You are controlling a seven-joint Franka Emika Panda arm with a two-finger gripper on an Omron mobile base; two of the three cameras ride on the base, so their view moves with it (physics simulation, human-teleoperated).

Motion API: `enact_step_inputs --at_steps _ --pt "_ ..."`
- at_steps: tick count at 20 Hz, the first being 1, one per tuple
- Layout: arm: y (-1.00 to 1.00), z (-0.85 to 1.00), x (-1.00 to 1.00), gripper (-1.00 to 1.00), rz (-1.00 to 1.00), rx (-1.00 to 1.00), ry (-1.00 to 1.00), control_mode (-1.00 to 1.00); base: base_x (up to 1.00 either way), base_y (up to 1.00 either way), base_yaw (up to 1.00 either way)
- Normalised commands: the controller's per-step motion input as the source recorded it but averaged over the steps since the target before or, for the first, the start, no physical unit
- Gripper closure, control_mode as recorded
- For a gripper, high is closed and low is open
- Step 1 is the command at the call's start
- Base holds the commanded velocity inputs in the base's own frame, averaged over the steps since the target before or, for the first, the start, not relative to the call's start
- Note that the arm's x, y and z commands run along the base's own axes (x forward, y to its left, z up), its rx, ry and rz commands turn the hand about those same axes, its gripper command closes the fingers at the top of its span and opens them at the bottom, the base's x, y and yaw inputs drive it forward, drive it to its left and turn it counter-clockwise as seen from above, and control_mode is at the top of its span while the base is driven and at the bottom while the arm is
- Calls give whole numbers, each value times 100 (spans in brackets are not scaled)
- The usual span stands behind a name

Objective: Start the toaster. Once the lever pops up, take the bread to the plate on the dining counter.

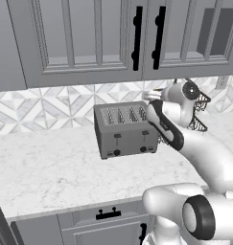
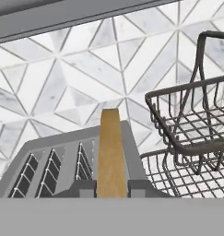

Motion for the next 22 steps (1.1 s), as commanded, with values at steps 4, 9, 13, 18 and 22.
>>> enact_step_inputs --at_steps 4,9,13,18,22 --pt "0 22 -100 100 0 0 12 -100 0 0 0" --pt "0 29 -100 100 0 2 7 -100 0 0 0" --pt "0 11 -81 100 -1 4 16 -100 0 0 0" --pt "0 0 -60 100 -1 2 13 -100 0 0 0" --pt "0 0 -66 100 0 0 5 -100 0 0 0"
